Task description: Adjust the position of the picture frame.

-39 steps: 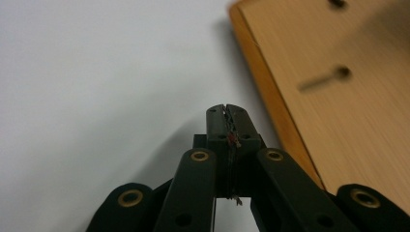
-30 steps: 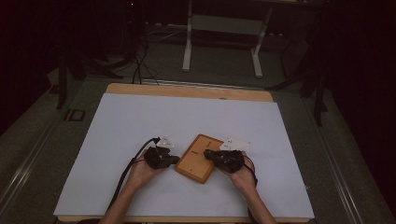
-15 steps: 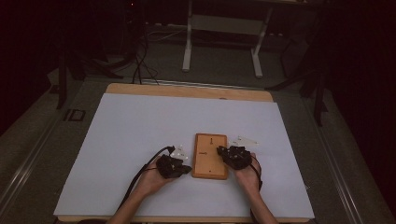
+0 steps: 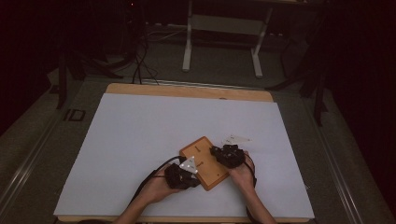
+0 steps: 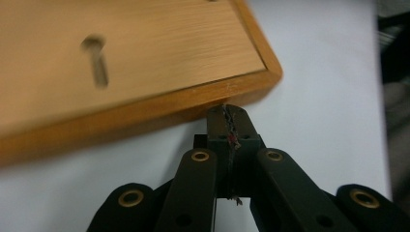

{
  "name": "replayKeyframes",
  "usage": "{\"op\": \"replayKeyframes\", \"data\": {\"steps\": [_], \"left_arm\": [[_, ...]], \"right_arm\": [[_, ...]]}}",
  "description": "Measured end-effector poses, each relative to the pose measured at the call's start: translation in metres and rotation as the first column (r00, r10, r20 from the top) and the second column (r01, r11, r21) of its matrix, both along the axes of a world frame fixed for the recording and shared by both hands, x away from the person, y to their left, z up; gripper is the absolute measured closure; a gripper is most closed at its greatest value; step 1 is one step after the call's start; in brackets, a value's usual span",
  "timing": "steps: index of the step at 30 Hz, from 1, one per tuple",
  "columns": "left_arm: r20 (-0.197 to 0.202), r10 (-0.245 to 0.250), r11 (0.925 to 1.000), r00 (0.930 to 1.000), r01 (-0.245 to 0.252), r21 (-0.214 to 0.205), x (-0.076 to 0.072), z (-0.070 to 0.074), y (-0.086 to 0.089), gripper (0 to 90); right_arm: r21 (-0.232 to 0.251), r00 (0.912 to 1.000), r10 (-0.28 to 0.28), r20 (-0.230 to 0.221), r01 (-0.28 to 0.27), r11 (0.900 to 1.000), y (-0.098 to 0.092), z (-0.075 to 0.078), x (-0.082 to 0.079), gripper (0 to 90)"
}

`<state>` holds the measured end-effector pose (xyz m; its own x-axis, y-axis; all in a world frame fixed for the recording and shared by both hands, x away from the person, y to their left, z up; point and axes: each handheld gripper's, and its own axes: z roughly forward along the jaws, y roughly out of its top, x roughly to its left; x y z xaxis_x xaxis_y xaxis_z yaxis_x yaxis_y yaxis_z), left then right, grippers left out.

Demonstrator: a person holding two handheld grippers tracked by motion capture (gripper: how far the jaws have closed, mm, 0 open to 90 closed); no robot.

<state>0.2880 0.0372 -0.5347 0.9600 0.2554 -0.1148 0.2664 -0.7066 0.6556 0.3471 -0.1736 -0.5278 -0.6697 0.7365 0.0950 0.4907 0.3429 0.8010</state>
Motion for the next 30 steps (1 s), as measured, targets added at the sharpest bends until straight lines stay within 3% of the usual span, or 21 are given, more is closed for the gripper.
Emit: {"op": "replayKeyframes", "data": {"steps": [6, 10, 17, 20, 24, 27, 30], "left_arm": [[-0.016, -0.080, 0.9967, 0.9967, 0.080, -0.016, -0.009, -0.002, -0.014, 89.8], [-0.024, -0.097, 0.9949, 0.9950, 0.096, -0.031, -0.013, -0.003, -0.021, 89.7], [-0.026, -0.100, 0.9944, 0.9947, 0.099, -0.038, -0.015, -0.003, -0.024, 88.8], [-0.013, -0.102, 0.9937, 0.9947, 0.101, -0.048, -0.016, 0.000, -0.020, 86.2], [-0.010, -0.060, 0.9933, 0.9982, 0.058, -0.099, -0.009, 0.010, -0.004, 84.0], [0.008, 0.011, 0.9930, 0.9999, -0.010, -0.118, -0.004, 0.017, 0.011, 83.2], [0.031, 0.098, 0.9865, 0.9947, -0.093, -0.135, 0.004, 0.023, 0.031, 83.4]], "right_arm": [[-0.005, 0.9973, 0.072, 0.010, -0.072, 0.9974, 0.013, -0.001, -0.003, 83.2], [-0.011, 0.9874, 0.157, 0.015, -0.157, 0.9875, 0.028, -0.001, -0.008, 83.2], [0.009, 0.9826, 0.186, 0.003, -0.186, 0.9825, 0.031, -0.002, -0.006, 82.8], [0.007, 0.9838, 0.179, 0.013, -0.179, 0.9838, 0.028, 0.000, -0.007, 75.2], [0.004, 0.9830, 0.180, 0.038, -0.180, 0.9837, 0.017, 0.010, -0.009, 64.5], [0.009, 0.9829, 0.175, 0.056, -0.176, 0.9843, 0.009, 0.017, -0.013, 62.0], [0.008, 0.9847, 0.155, 0.079, -0.156, 0.9876, -0.001, 0.024, -0.017, 62.3]]}}
